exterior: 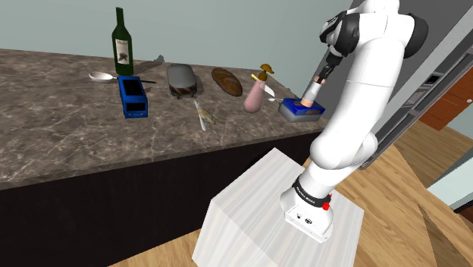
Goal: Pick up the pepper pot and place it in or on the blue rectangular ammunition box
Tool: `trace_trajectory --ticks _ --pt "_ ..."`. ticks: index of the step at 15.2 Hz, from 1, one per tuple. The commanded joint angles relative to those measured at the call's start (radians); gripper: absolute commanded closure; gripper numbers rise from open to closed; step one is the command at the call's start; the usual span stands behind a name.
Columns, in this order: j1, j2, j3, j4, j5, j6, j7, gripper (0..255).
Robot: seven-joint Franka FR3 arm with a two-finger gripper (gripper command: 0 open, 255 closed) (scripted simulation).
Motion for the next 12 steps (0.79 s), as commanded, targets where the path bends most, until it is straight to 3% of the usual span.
trace_trajectory --ticks 1,5,12 --pt "0.000 0.000 0.000 0.000 0.000 0.000 0.000 0" --pt "0.020 -0.048 -0.017 0.074 -0.045 -0.107 0.029 0" --pt "0.020 -0.049 -0.017 0.074 -0.045 -0.107 0.029 0"
